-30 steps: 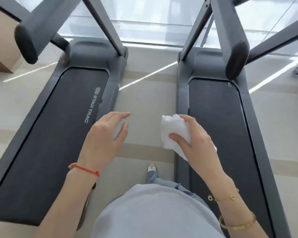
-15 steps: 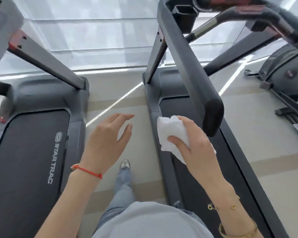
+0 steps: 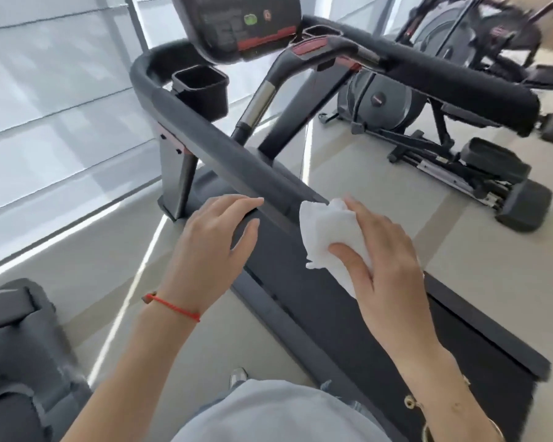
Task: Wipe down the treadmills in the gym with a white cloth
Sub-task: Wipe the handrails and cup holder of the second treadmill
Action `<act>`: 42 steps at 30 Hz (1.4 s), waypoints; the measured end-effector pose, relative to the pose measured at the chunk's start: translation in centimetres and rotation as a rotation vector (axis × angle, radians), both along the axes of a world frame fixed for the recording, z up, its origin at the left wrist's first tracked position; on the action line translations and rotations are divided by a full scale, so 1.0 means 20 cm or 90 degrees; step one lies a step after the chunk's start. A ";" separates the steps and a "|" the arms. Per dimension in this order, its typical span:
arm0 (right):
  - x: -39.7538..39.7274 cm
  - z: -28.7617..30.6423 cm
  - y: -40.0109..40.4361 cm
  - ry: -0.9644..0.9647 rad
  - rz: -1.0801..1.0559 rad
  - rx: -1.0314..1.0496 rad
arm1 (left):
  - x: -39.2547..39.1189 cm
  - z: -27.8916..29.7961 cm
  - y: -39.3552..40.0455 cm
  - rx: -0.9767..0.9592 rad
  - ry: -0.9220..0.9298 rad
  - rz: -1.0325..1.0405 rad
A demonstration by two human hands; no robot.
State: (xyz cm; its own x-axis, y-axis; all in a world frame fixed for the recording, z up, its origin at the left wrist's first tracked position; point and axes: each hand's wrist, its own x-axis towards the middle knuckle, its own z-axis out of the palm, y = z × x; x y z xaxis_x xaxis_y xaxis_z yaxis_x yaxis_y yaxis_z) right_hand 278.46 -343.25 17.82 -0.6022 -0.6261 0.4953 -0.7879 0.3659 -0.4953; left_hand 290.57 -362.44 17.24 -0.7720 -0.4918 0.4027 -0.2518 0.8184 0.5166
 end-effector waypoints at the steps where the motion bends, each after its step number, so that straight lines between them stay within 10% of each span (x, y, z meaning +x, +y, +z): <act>1: -0.02 0.01 -0.03 0.020 -0.033 -0.004 | -0.06 0.01 -0.06 -0.011 0.000 -0.033; 10: -0.06 -0.13 -0.25 0.062 -0.275 0.329 | -0.41 0.00 -0.40 -0.049 -0.046 -0.230; 33: -0.25 -0.15 -0.76 0.036 -0.415 0.305 | -0.52 -0.07 -0.77 -0.034 -0.075 -0.262; 42: -0.15 -0.26 -0.90 0.207 -0.450 0.150 | -0.62 -0.07 -1.16 -0.051 -0.120 -0.359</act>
State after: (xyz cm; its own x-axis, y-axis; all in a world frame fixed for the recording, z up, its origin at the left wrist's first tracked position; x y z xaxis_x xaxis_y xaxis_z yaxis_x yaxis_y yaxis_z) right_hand 275.39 -361.30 12.69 -0.7432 -0.2609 0.6162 -0.4221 0.8973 -0.1292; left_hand 278.16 -385.59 15.87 -0.9666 0.0414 0.2530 0.1521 0.8869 0.4363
